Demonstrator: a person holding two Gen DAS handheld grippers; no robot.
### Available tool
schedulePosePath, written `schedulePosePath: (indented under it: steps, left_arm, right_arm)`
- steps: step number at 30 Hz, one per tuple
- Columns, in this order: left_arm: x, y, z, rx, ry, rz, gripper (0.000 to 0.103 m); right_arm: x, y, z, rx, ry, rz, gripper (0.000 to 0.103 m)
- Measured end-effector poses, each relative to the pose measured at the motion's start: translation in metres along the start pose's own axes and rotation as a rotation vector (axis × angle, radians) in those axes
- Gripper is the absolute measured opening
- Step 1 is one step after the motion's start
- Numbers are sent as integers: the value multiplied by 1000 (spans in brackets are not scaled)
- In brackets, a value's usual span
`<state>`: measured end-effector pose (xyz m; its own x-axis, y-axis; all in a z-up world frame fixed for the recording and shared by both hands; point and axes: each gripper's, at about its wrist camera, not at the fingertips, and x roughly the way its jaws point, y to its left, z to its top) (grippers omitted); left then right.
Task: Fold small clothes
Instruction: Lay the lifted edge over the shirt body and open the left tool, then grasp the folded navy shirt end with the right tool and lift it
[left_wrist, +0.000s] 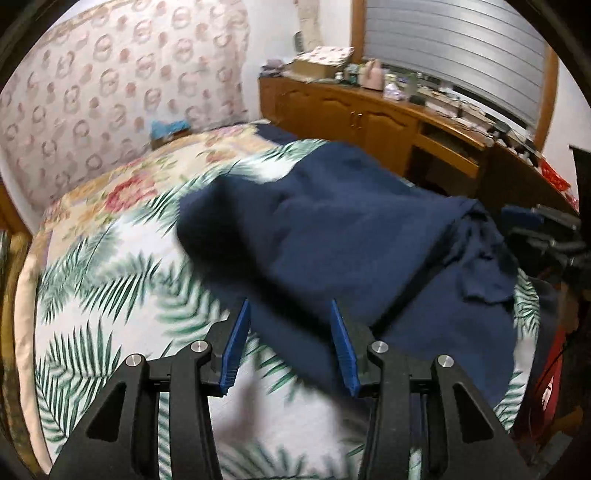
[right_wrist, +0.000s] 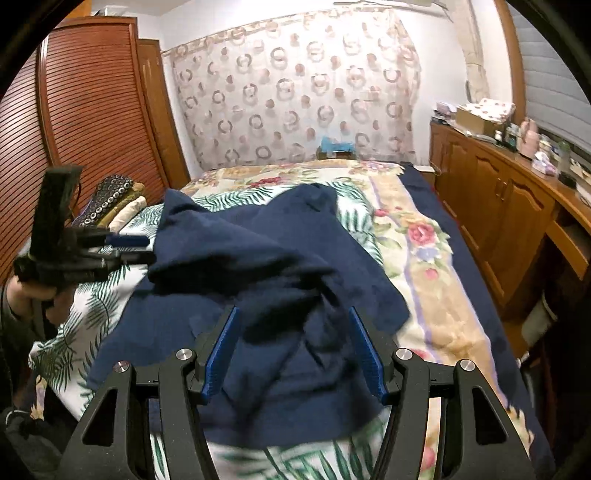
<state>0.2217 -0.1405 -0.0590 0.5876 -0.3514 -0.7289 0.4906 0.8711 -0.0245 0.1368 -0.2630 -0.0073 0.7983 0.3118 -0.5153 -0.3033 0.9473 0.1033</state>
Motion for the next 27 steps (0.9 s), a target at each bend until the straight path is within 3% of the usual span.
schedulePosePath:
  steps: [6, 13, 16, 18, 27]
  left_arm:
    - [13, 22, -12, 18, 23, 54, 45]
    - [26, 35, -15, 23, 43, 37, 47]
    - [27, 38, -14, 3, 48, 33, 57]
    - [31, 38, -14, 4, 66, 25, 82]
    - [33, 40, -15, 4, 70, 29, 85]
  right_arm:
    - [30, 25, 29, -64, 18, 44, 62]
    - [65, 52, 52, -140, 60, 118, 62]
    - [75, 58, 54, -164, 86, 137, 62]
    - [82, 58, 55, -179, 103, 141, 62]
    - [96, 55, 63, -226, 155, 134, 62]
